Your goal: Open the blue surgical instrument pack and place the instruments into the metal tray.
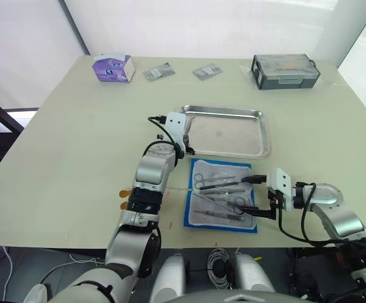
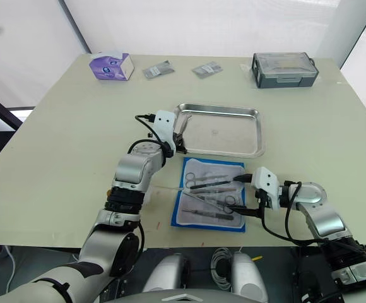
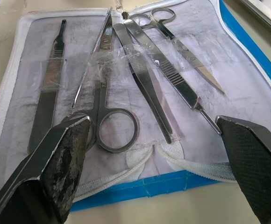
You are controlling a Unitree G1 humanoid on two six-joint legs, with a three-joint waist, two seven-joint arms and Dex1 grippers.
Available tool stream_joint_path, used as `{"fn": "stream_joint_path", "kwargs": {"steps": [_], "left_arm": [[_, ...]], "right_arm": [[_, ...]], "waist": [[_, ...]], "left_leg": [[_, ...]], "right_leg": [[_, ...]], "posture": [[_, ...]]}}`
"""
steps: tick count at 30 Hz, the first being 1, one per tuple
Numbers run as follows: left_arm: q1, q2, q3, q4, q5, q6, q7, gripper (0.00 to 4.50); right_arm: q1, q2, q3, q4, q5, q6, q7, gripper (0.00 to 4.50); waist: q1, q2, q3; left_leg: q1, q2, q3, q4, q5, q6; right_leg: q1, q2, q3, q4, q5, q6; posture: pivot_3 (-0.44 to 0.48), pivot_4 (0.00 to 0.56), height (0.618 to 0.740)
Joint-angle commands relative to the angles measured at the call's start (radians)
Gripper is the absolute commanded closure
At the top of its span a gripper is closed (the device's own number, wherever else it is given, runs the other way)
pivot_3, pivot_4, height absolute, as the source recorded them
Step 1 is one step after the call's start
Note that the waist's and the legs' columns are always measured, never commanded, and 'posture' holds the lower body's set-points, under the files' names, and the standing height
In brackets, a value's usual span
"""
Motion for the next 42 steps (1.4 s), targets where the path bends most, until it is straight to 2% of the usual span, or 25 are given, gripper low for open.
{"fn": "stream_joint_path", "kwargs": {"steps": [1,6,10,14,18,20,23,27,30,37,42], "left_arm": [[-0.018,-0.004,-0.001,-0.067,-0.004,-0.015,-0.006,3.58],[-0.035,0.009,-0.015,-0.131,-0.025,-0.089,-0.073,3.58],[-0.025,0.059,-0.028,-0.182,-0.071,-0.171,-0.223,3.58],[-0.005,0.145,-0.025,-0.223,-0.166,-0.212,-0.429,3.58],[0.029,0.268,-0.034,-0.248,-0.266,-0.28,-0.702,3.58],[0.034,0.307,-0.05,-0.233,-0.267,-0.319,-0.766,3.58],[0.046,0.416,-0.115,-0.188,-0.278,-0.399,-1.008,3.58],[0.031,0.473,-0.182,-0.109,-0.251,-0.483,-1.165,3.58],[0.015,0.481,-0.233,-0.043,-0.215,-0.546,-1.235,3.58],[-0.024,0.412,-0.294,0.096,-0.18,-0.582,-1.307,3.58],[-0.033,0.387,-0.32,0.151,-0.137,-0.616,-1.305,3.58]], "right_arm": [[0.061,-0.007,0.08,0.068,-0.091,0.052,-0.005,0.0],[0.063,-0.006,0.08,0.068,-0.09,0.052,-0.006,0.0],[0.065,-0.005,0.08,0.065,-0.089,0.054,-0.008,0.0],[0.065,-0.004,0.079,0.066,-0.089,0.054,-0.011,0.0],[0.064,-0.002,0.077,0.07,-0.089,0.051,-0.012,0.0],[0.063,-0.002,0.077,0.071,-0.089,0.051,-0.012,0.0],[0.062,0.001,0.077,0.071,-0.088,0.053,-0.014,0.0],[0.063,0.004,0.079,0.068,-0.088,0.055,-0.016,0.0],[0.063,0.005,0.077,0.068,-0.087,0.056,-0.017,0.0],[0.08,-0.001,0.07,0.047,-0.082,0.063,-0.028,0.0],[0.09,-0.004,0.067,0.037,-0.08,0.068,-0.035,0.0]], "waist": [[0.0,0.0,0.0],[0.0,0.0,0.0],[0.0,0.0,0.0],[-0.002,0.0,0.0],[-0.003,0.0,0.0],[-0.002,0.0,0.0],[-0.002,0.001,0.0],[-0.002,0.001,0.0],[-0.003,0.001,0.0],[-0.003,0.0,0.0],[-0.004,0.0,0.0]], "left_leg": [[0.0,0.0,0.0,0.0,0.0,0.0],[0.0,0.0,0.0,0.0,0.0,0.0],[0.0,0.0,0.0,0.0,0.0,0.0],[0.0,0.0,0.0,-0.001,0.001,-0.001],[0.001,0.0,0.001,-0.001,0.0,-0.001],[0.001,0.0,0.0,-0.002,0.0,-0.001],[0.001,0.0,0.0,-0.002,0.0,0.0],[0.001,0.0,0.0,-0.002,0.0,0.0],[0.001,0.0,0.0,-0.002,0.0,0.0],[0.0,0.0,0.0,-0.002,0.0,0.0],[0.0,0.001,0.0,-0.002,0.0,0.0]], "right_leg": [[0.0,0.0,0.0,0.0,0.0,0.0],[0.0,0.0,0.0,0.0,0.0,0.0],[0.0,0.0,0.0,-0.001,0.0,0.0],[0.0,0.0,0.0,-0.001,0.0,0.0],[0.0,0.0,0.0,-0.001,0.0,0.0],[0.0,0.0,0.0,-0.001,0.0,0.0],[0.0,0.001,0.0,-0.002,0.0,0.0],[0.001,0.001,0.0,-0.003,0.0,0.0],[0.001,0.001,0.0,-0.003,0.0,0.0],[0.001,0.002,0.0,-0.003,0.0,0.0],[0.001,0.002,0.0,-0.003,0.0,0.0]], "posture": [[0.0,0.15,0.74],[0.0,0.15,0.74],[0.0,0.15,0.74],[0.0,0.15,0.74],[0.0,0.15,0.74],[0.0,0.15,0.74],[0.0,0.15,0.74],[0.0,0.15,0.74],[0.0,0.15,0.74],[0.0,0.15,0.74],[0.0,0.15,0.74]]}}
